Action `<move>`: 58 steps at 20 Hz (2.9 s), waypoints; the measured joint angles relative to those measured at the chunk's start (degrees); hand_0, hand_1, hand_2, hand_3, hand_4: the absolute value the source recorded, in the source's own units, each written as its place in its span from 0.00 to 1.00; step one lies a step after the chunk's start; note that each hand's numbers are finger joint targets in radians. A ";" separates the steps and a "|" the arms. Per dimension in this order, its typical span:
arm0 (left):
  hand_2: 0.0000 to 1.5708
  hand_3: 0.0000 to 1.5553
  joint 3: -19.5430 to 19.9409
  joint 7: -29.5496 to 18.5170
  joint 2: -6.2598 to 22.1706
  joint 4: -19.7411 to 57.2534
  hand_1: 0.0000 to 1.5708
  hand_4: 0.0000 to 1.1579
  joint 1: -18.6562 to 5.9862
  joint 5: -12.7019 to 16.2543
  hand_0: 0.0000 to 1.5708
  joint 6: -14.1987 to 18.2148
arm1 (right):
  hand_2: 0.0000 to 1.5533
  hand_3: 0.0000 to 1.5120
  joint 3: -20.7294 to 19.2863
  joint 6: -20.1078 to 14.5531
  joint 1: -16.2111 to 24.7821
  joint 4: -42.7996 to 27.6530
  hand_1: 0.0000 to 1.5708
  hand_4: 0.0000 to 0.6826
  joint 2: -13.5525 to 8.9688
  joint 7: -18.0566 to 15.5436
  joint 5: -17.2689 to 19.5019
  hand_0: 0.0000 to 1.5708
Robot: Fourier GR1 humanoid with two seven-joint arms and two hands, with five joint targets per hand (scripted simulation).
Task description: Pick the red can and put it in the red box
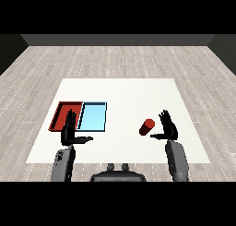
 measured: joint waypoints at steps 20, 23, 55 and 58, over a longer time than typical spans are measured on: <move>0.00 0.00 1.55 0.30 1.11 0.00 0.00 0.00 -0.35 1.81 0.00 -1.14 | 0.00 0.00 3.33 -3.58 -2.90 7.09 0.00 0.00 3.44 -2.54 -0.53 0.00; 0.00 0.00 1.13 -0.28 0.54 -0.03 0.00 0.00 0.16 1.51 0.00 -0.79 | 0.00 0.00 2.92 -2.84 -4.33 9.99 0.00 0.00 2.63 -3.70 -0.83 0.00; 0.00 0.00 1.12 0.29 0.54 -0.44 0.00 0.00 -0.40 1.61 0.00 -0.23 | 0.00 0.00 5.11 -5.89 -10.64 17.51 0.00 0.00 2.69 -4.08 -0.75 0.00; 0.00 0.00 0.95 0.65 0.40 -0.01 0.00 0.00 -0.84 1.36 0.00 0.11 | 0.23 0.08 5.12 -6.76 -12.33 19.27 0.00 0.00 3.11 -3.62 -0.54 0.00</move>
